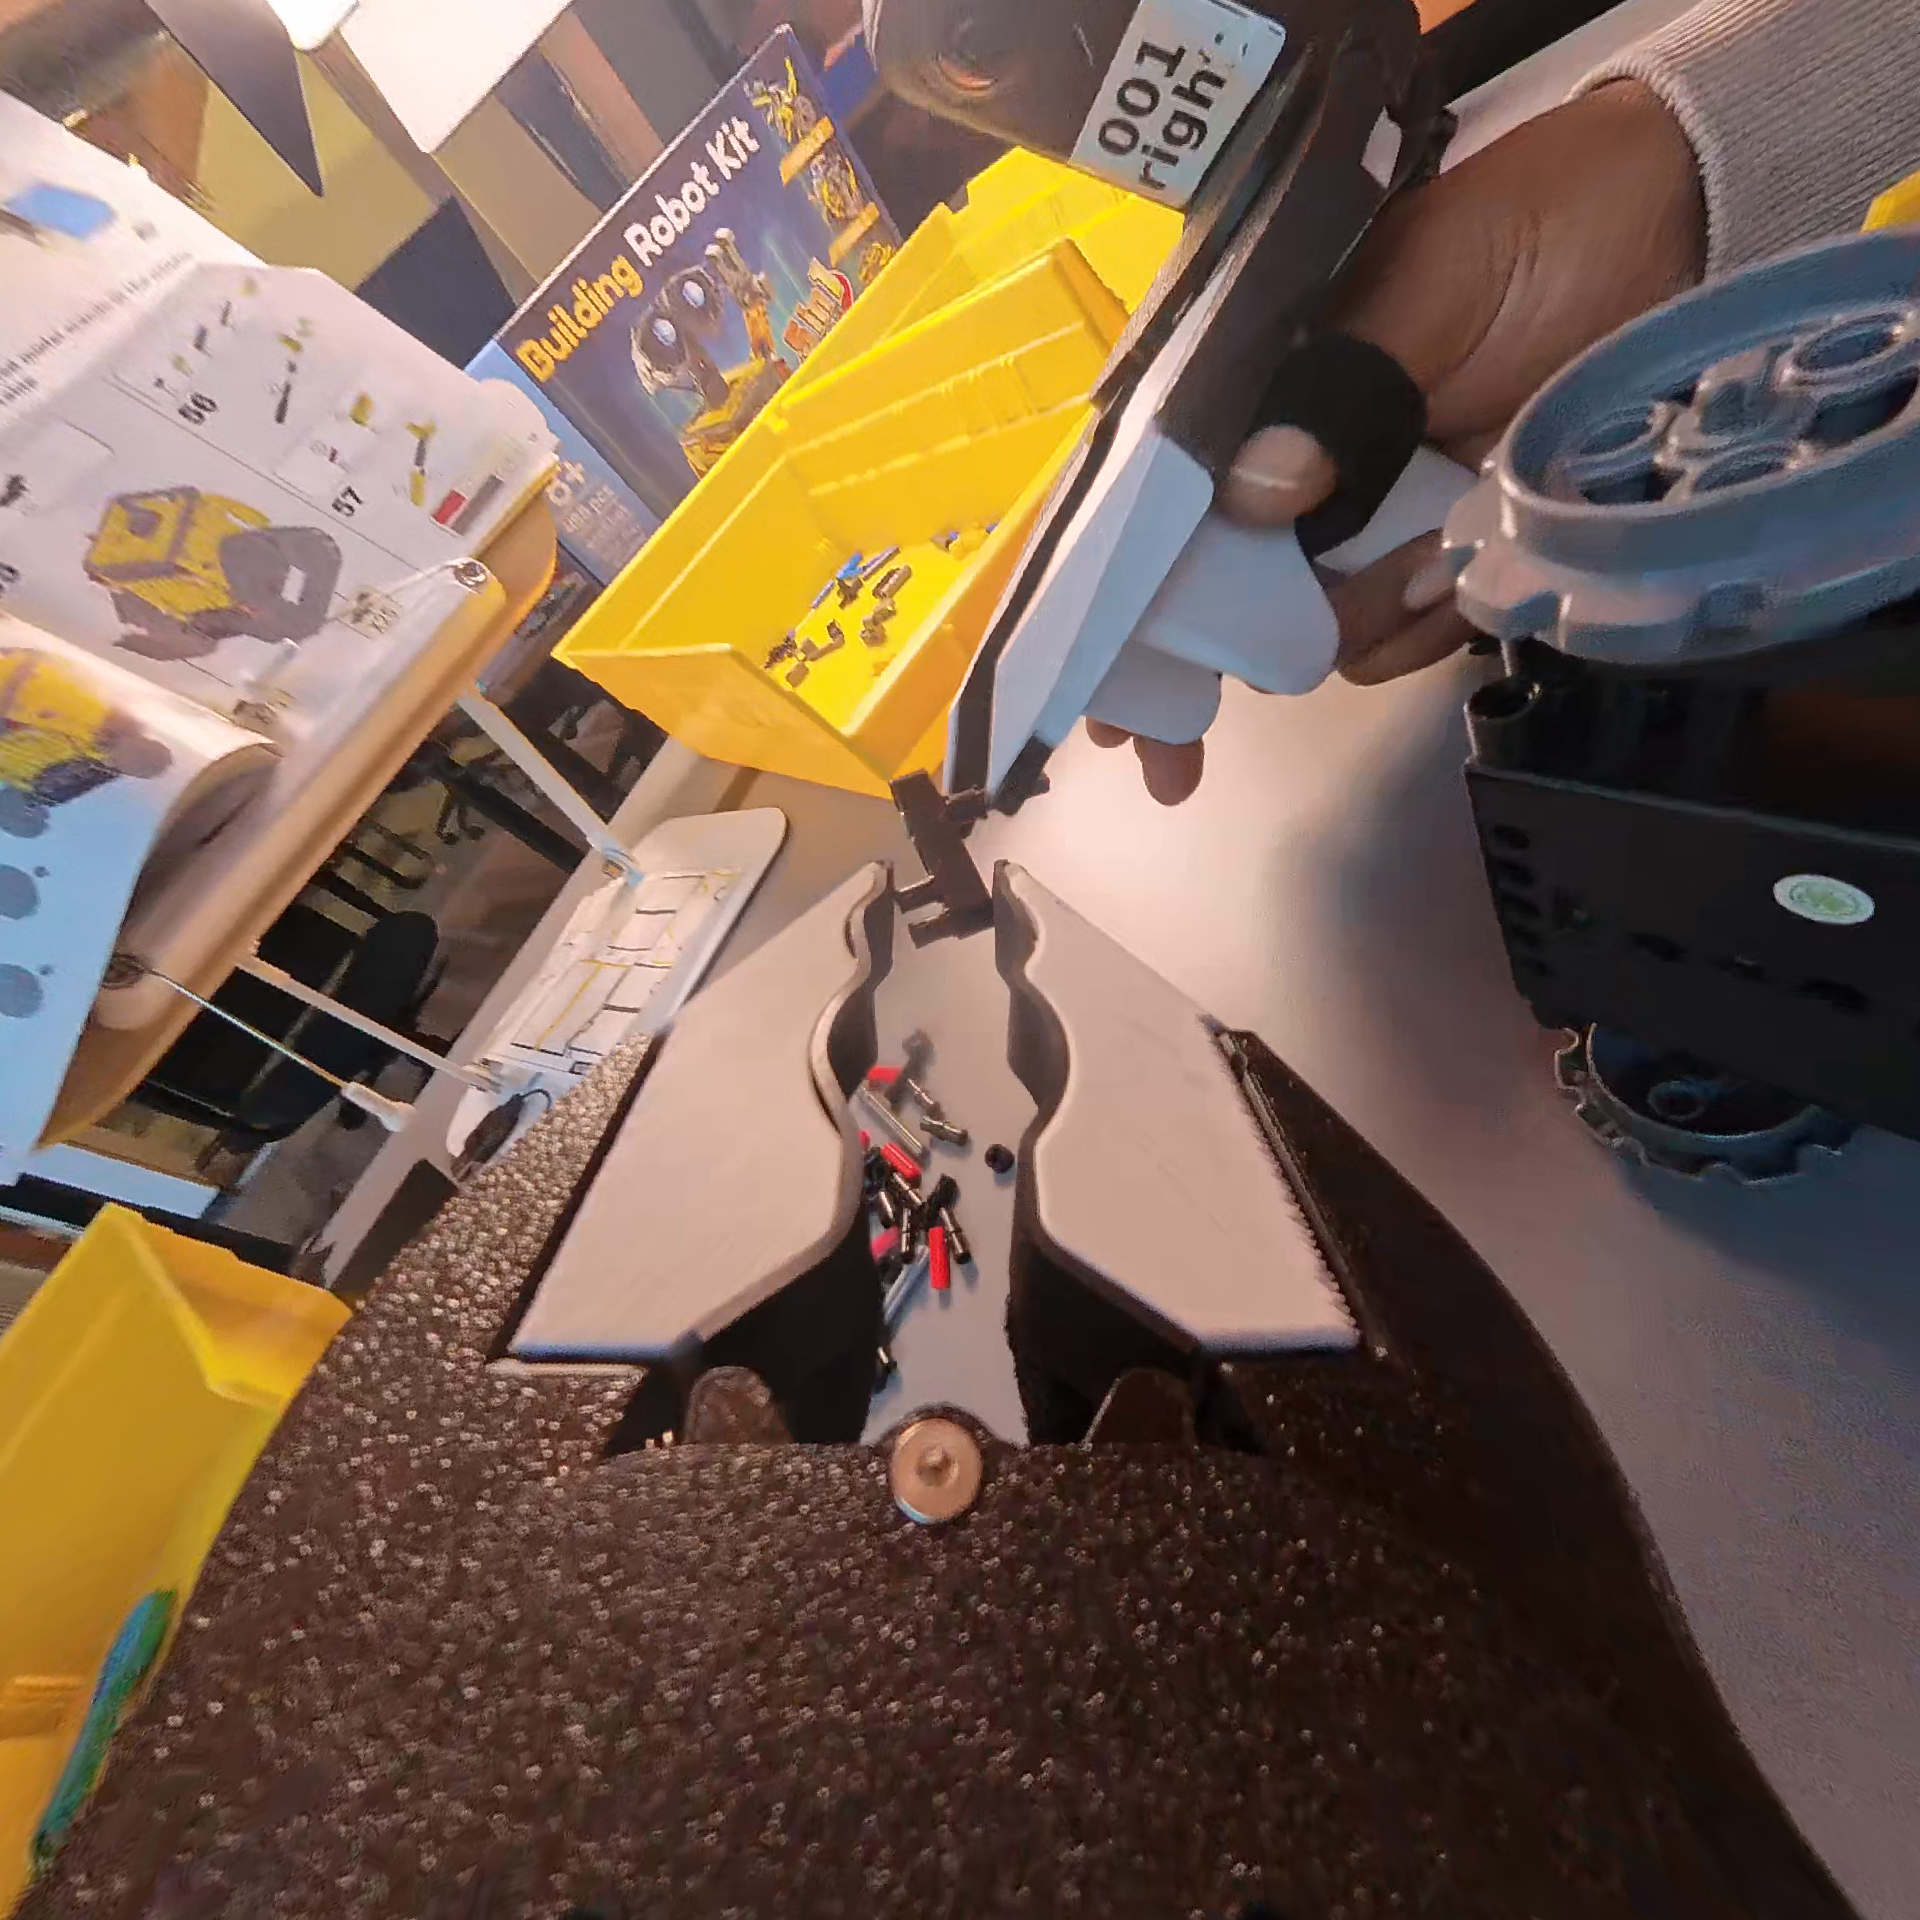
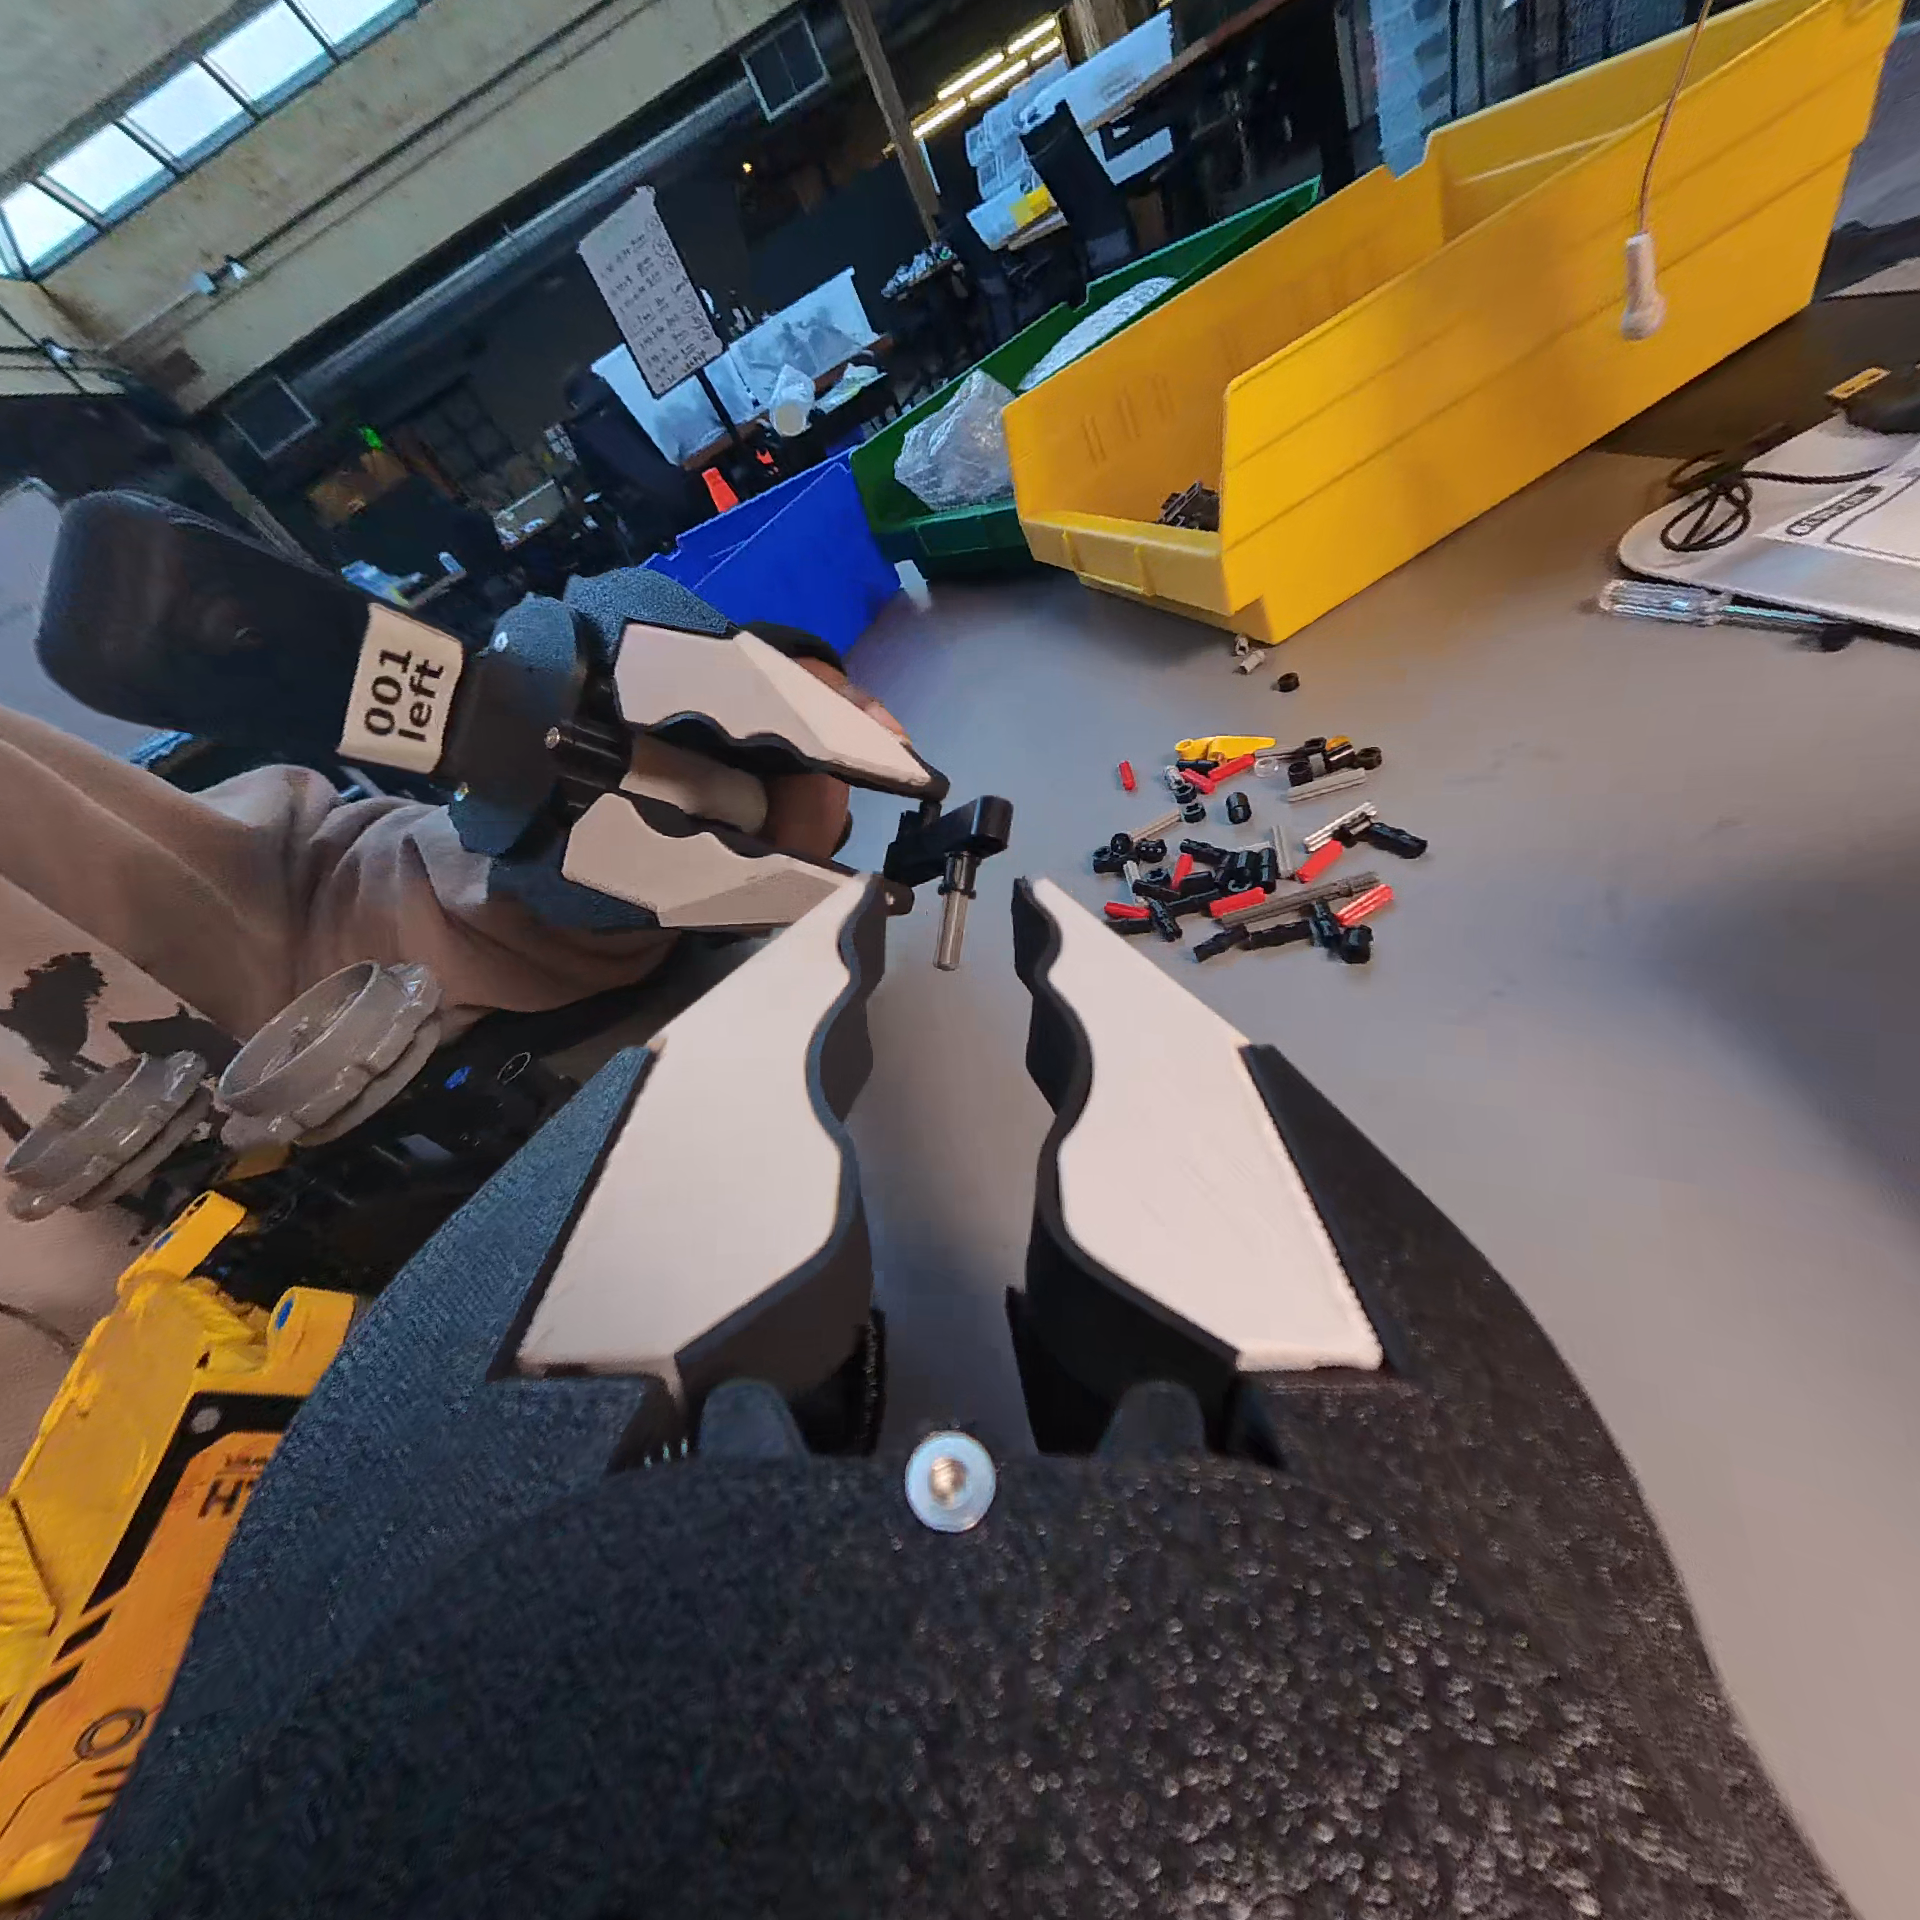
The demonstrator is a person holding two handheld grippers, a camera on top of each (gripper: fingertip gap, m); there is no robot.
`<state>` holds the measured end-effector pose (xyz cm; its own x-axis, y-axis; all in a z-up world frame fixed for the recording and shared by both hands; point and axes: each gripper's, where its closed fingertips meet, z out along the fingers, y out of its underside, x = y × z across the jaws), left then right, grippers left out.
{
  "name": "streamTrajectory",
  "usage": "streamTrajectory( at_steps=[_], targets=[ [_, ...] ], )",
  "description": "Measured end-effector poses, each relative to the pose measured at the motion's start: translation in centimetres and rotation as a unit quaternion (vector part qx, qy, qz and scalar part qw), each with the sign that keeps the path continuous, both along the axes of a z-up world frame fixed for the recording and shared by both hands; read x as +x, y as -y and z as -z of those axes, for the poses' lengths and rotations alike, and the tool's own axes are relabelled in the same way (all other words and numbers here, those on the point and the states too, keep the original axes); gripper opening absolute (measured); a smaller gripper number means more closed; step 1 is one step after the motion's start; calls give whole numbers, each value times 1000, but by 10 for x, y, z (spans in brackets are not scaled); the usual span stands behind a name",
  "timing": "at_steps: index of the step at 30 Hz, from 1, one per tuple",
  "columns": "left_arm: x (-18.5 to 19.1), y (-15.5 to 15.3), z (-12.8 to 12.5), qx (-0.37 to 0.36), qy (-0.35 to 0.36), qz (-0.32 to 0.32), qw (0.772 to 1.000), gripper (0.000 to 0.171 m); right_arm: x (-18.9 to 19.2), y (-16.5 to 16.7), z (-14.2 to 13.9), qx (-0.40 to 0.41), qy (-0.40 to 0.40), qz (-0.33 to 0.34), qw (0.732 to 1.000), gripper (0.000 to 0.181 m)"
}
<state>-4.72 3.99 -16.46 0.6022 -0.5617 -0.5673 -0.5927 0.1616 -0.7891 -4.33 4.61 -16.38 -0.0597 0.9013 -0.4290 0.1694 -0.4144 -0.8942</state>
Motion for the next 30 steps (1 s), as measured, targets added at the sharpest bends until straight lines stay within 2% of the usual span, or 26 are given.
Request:
streamTrajectory(
  at_steps=[3,6,8,10,12,16,21,26,30],
  targets=[
    [3,3,0,13,-14,0,1000,19,0,1,-4,6,-12,7,1000,6],
    [7,7,0,2,11,21,1000,20,3,5,-7,16,-18,-4,1000,6],
    [14,14,4,-77,86,66,991,24,5,9,-7,48,-16,-16,999,5],
    [18,23,5,-164,169,116,965,26,7,14,-4,94,-1,-31,995,5],
    [15,24,4,-212,217,132,944,26,6,23,3,136,18,-52,989,5],
    [17,35,4,-243,226,178,926,12,5,37,3,149,10,-79,986,5],
    [18,43,6,-253,219,187,924,8,5,45,4,173,7,-93,980,5],
    [19,49,3,-317,273,220,881,8,5,51,1,199,-5,-98,975,5],
    [23,53,6,-314,257,228,885,7,9,55,3,213,3,-115,970,5]
  ],
)
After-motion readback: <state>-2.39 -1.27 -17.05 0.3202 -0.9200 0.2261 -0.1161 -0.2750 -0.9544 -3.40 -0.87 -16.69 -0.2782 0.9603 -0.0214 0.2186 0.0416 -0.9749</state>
